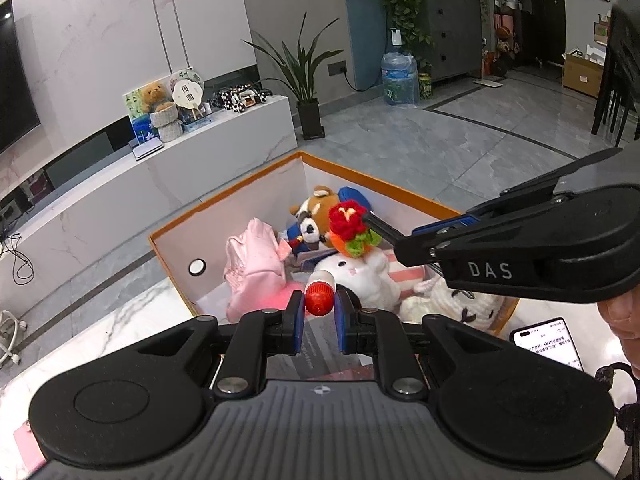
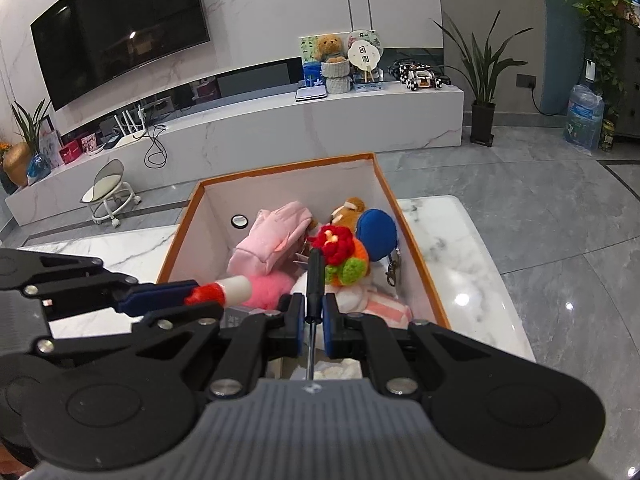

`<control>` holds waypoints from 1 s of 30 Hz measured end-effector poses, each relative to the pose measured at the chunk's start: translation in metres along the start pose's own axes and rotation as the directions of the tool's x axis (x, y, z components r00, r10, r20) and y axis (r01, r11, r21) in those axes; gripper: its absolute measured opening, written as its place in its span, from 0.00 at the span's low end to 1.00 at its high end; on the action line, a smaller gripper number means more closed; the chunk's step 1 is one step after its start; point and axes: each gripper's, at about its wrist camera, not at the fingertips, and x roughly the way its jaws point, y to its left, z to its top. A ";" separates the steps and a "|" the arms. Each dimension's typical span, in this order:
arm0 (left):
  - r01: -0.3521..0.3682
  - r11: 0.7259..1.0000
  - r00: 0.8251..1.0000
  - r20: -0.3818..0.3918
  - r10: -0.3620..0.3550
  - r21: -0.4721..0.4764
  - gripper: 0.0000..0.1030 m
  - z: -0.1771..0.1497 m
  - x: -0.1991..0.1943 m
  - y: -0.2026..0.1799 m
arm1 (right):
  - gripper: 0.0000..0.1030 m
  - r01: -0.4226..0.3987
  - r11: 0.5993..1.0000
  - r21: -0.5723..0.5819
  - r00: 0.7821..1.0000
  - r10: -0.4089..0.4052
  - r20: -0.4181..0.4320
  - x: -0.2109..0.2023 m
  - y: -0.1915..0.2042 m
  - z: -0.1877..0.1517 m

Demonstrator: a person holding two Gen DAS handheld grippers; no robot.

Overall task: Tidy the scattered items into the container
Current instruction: 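Lower the screwdriver and bottle into the box and open both tools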

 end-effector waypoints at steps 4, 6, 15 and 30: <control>0.001 1.000 1.000 -0.018 -0.001 -0.003 0.17 -0.004 0.005 -0.004 | 0.09 0.001 1.000 -0.008 1.000 -0.001 -0.025 0.003 0.001 -0.006; 0.002 1.000 1.000 -0.029 -0.002 -0.004 0.17 -0.007 0.008 -0.006 | 0.09 0.001 1.000 -0.012 0.999 -0.001 -0.038 0.005 0.002 -0.009; -0.030 0.999 0.999 -0.032 0.030 -0.013 0.34 -0.009 0.007 -0.008 | 0.14 -0.003 1.000 -0.007 1.000 0.002 -0.029 -0.001 0.003 -0.009; -0.076 0.992 0.997 0.026 0.079 -0.104 0.78 -0.006 -0.021 0.001 | 0.29 0.002 1.000 -0.023 1.000 -0.002 0.023 -0.028 0.011 -0.004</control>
